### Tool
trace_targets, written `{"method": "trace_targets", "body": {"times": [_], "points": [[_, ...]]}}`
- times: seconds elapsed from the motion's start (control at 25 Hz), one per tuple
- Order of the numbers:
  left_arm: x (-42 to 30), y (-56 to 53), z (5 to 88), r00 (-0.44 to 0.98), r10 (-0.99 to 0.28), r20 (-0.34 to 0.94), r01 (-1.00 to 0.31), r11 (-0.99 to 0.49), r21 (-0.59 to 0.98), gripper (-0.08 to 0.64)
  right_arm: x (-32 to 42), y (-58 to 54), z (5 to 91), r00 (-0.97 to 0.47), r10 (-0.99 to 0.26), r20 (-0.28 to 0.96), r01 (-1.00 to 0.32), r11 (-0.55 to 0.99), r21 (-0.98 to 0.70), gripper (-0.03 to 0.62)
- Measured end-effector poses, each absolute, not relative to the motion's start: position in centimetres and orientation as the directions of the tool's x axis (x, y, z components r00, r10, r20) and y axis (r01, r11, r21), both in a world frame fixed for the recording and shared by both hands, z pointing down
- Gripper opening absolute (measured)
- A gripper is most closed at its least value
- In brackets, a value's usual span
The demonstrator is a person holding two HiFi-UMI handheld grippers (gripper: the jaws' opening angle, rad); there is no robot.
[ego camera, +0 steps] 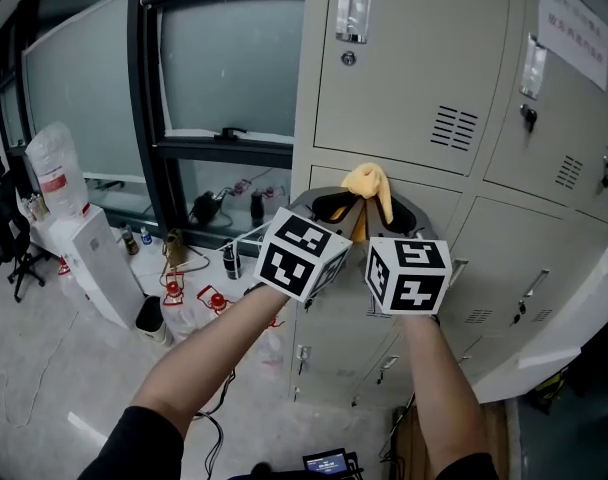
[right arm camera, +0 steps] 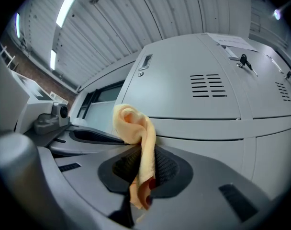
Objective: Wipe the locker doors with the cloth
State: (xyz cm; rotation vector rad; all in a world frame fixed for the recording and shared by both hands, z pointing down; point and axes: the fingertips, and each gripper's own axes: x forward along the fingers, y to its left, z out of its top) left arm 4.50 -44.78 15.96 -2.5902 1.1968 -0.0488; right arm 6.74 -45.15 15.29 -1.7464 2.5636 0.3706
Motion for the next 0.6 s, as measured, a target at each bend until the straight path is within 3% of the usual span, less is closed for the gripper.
{"method": "trace_targets", "body": {"times": [0.6], "points": [[15.6,-44.4,16.9,0.754,-0.654,-0.058,-0.638,-0.708,-0.302,0.034,17.9,-44.9,16.3,-0.23,-0.963,-0.139,-0.967,0.211,0.139,0.072]]}}
